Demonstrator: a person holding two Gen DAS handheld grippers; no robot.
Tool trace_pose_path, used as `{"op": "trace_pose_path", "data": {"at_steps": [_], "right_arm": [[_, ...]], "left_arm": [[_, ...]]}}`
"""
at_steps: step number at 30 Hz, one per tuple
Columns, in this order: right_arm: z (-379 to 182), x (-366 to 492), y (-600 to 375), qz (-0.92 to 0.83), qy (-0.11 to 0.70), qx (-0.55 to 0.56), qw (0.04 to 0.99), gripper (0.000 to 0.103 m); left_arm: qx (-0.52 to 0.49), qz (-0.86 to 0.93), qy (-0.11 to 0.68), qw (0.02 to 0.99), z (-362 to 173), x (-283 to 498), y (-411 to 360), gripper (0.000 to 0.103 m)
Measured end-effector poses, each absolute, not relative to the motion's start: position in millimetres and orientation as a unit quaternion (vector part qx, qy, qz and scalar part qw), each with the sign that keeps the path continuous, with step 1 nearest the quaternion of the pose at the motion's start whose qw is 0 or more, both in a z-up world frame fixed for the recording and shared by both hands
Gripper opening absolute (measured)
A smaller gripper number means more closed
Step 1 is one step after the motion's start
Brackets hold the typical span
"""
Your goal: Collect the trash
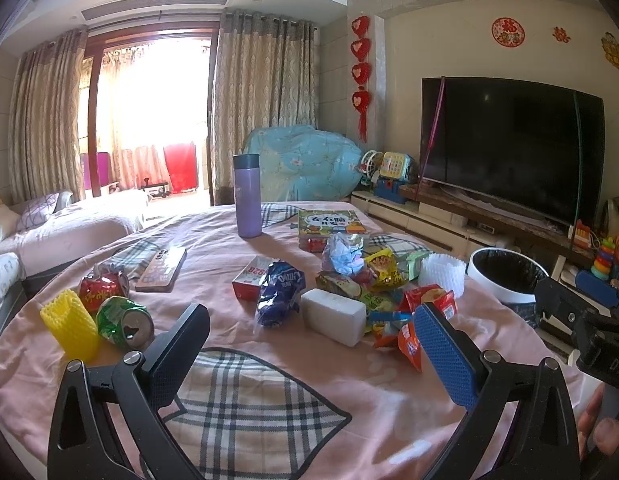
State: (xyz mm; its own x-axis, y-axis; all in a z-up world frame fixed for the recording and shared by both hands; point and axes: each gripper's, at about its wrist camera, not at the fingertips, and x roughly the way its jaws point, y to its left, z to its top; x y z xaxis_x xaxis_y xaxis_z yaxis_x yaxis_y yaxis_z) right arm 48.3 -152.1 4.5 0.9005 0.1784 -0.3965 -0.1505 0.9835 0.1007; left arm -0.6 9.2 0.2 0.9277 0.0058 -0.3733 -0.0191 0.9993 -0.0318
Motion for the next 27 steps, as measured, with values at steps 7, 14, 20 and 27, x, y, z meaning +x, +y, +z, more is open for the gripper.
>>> {"op": "trace_pose_path", "data": {"at_steps": [7, 14, 20, 27], "right_arm": [[2, 48, -152, 0.089, 0.209, 0.038, 0.973, 0.103], [1, 48, -153, 0.091, 0.211, 0.043, 0.972, 0.103], [-2, 51, -154, 0.085, 0.217, 0.043, 0.971, 0.103], [-10, 59, -159, 0.09, 0.237, 0.053, 0.966, 0.103]], "left_arm": [[-0.017, 0.006, 0.191, 0.981, -1, 0, 9, 0.102], [-0.017, 0.003, 0.194, 0.981, -3, 2, 8, 0.102], [-0.016, 0.003, 0.2, 0.98, -6, 4, 9, 0.102], [-0.018, 0.001, 0.217, 0.976, -13, 12, 10, 0.102]]}}
